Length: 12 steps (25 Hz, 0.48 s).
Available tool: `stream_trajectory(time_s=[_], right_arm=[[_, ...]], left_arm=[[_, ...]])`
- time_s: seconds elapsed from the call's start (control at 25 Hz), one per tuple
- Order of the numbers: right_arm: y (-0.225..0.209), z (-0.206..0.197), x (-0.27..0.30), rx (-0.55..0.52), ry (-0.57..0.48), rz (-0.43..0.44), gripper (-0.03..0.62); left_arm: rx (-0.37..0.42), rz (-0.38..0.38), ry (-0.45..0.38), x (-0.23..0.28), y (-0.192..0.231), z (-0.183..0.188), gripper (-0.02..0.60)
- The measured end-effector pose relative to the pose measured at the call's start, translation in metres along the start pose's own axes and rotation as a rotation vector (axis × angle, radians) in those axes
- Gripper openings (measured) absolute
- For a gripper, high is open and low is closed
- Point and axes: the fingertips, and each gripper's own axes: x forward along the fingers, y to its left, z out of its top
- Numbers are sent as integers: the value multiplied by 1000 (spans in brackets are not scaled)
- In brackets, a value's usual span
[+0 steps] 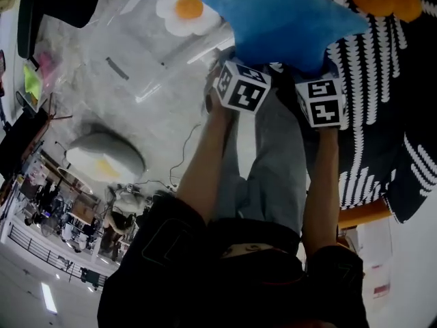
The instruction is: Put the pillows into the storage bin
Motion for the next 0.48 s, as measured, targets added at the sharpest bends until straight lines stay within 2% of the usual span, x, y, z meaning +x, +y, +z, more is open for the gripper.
stream_trajectory(time_s=[0.2, 0.48], right_arm=[[49, 30, 21, -43, 18, 39, 252], [131, 73, 63, -155, 70, 114, 253]], left_arm=[[-48, 16, 5, -21, 49, -30, 225], [-210, 44, 23, -48, 126, -92, 230]])
